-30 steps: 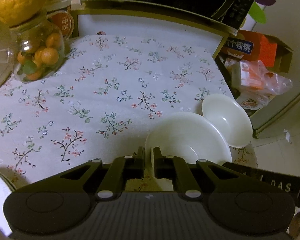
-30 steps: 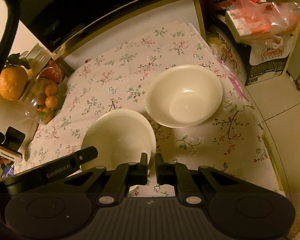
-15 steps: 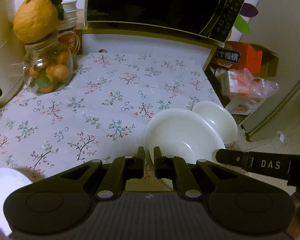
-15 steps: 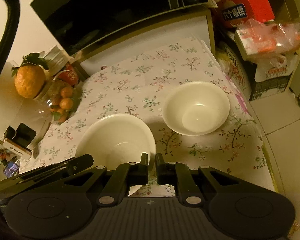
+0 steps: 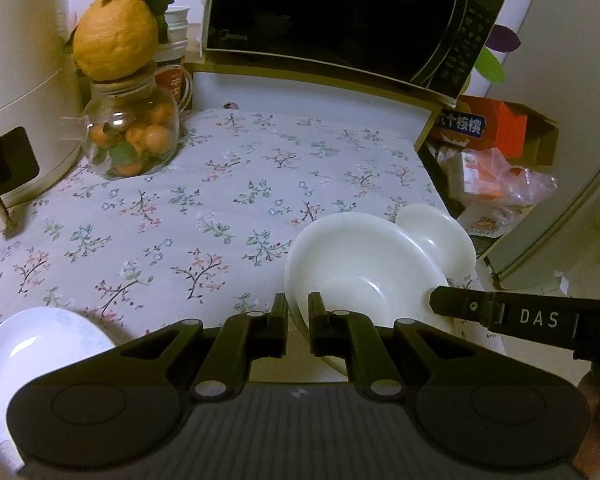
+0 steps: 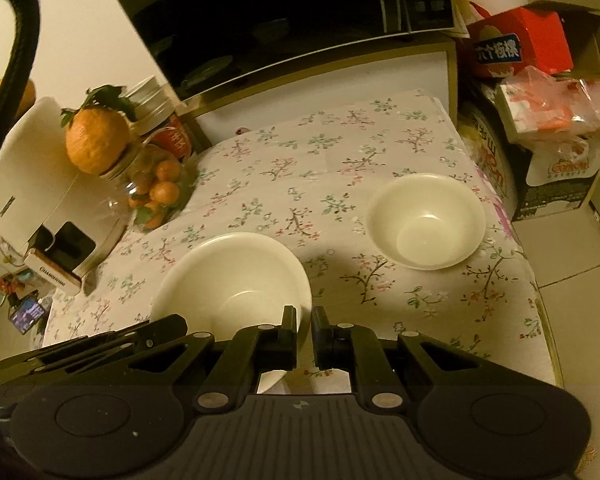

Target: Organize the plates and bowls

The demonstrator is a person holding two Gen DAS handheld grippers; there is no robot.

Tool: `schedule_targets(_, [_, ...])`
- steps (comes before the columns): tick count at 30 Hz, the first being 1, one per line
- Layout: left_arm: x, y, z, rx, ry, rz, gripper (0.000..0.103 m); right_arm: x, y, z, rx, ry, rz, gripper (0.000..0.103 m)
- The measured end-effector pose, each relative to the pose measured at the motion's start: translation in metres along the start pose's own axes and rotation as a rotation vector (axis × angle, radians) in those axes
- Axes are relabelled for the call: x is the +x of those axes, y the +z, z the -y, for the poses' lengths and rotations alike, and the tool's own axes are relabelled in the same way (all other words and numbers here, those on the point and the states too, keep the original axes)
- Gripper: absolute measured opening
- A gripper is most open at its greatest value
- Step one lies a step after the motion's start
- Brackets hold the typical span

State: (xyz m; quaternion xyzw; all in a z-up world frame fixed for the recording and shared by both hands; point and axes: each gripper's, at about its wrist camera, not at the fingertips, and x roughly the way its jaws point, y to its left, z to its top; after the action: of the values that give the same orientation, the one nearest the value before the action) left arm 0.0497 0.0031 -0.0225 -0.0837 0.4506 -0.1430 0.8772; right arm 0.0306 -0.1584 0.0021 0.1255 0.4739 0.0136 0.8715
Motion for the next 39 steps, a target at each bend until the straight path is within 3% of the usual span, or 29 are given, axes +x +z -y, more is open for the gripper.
schedule_targets(24, [-0.026,-0.021,-0.021,-0.031,-0.054,-0.032,0.01,-0.009,-0.014,-0.026,-0.106,0.033,-0.032,0.009])
schedule_targets(39, [-0.017,-0.033,-0.026,-0.014,-0.023,-0.093,0.01,0.003,-0.027,-0.032,-0.151,0.019,-0.098,0.012])
